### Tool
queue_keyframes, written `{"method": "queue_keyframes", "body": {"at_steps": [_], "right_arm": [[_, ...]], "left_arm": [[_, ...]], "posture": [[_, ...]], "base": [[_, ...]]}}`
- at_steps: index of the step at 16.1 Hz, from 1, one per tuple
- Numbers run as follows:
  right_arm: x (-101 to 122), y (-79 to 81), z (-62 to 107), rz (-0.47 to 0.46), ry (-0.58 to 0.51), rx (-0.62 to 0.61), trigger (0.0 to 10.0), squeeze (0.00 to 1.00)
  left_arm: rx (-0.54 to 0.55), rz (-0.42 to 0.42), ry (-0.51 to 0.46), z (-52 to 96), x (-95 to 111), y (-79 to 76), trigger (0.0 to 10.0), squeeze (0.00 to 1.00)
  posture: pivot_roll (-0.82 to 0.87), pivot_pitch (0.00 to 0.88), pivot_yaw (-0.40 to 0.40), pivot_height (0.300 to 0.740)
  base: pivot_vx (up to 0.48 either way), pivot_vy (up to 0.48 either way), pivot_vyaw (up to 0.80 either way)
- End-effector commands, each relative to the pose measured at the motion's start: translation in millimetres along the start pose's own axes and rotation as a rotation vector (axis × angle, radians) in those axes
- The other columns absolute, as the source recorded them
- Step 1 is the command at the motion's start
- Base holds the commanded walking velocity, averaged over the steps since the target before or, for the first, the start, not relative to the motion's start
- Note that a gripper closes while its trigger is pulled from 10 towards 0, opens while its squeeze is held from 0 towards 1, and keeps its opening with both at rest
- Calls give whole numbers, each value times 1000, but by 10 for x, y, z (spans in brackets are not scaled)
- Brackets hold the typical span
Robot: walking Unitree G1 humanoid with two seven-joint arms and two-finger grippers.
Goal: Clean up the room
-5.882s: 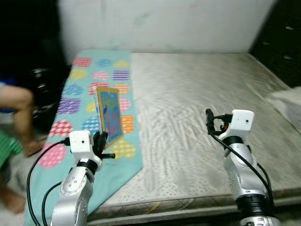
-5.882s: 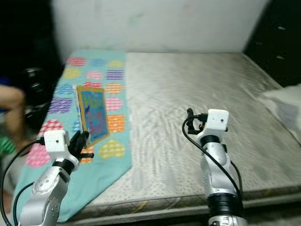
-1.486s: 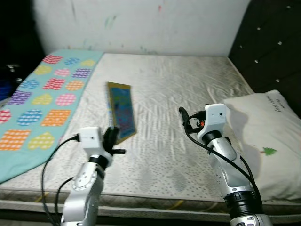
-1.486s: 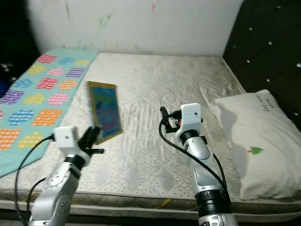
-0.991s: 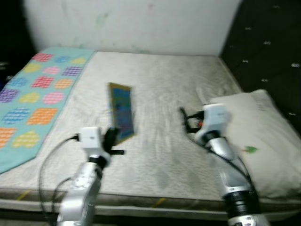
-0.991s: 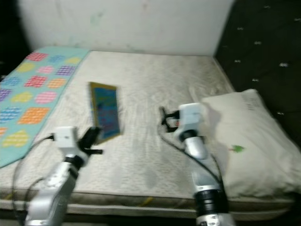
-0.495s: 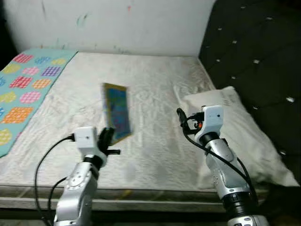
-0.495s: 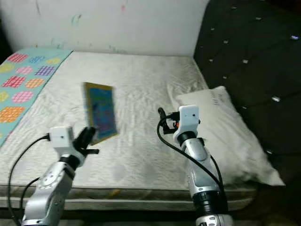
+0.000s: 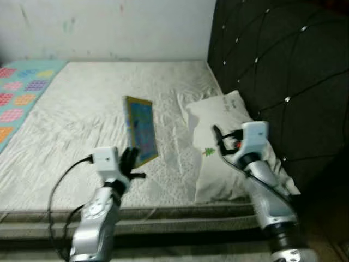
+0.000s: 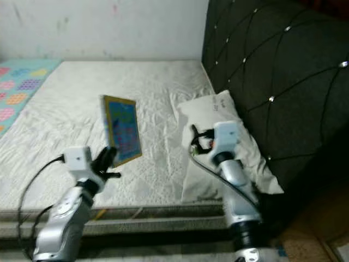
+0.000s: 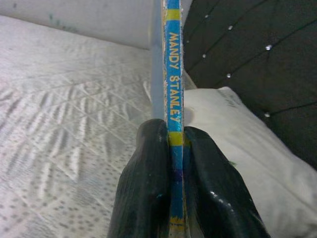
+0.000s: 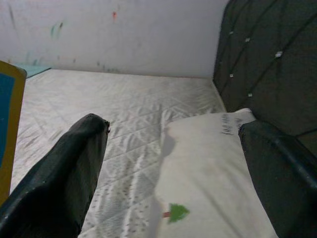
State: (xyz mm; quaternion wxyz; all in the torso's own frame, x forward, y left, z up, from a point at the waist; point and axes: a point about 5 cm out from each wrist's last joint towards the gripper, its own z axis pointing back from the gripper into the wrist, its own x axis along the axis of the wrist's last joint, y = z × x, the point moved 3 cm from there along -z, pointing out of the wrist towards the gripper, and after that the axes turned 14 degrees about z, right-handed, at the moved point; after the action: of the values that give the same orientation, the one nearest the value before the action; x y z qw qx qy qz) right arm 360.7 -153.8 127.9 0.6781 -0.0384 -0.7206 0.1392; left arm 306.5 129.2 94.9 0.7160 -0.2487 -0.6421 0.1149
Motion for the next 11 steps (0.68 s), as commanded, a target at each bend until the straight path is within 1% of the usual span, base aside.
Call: {"method": "queue_keyframes", "body": {"at_steps": [1, 3, 6, 9, 11], "right_arm": [[38, 30, -22, -6, -11, 3, 10000, 0], [36, 28, -19, -4, -11, 1, 10000, 0], [35, 18, -19, 1, -11, -2, 10000, 0], [29, 33, -19, 2, -10, 0, 10000, 0], [27, 39, -17, 2, -8, 0, 10000, 0]], "left_arm": [[-20, -13, -41, -21, 111, -34, 10000, 0], [-35, -2, -56, -18, 135, -44, 10000, 0], [-73, -2, -64, -3, 150, -103, 10000, 0], [-81, 4, -66, -1, 153, -112, 10000, 0], [-88, 7, -65, 3, 152, -120, 10000, 0]], "posture": [[-41, 0, -9, 740], [-43, 0, -8, 740], [-43, 0, -8, 740], [-42, 0, -8, 740], [-43, 0, -8, 740]], "base": [[0, 0, 0], [0, 0, 0], [0, 0, 0], [0, 0, 0], [285, 0, 0]]}}
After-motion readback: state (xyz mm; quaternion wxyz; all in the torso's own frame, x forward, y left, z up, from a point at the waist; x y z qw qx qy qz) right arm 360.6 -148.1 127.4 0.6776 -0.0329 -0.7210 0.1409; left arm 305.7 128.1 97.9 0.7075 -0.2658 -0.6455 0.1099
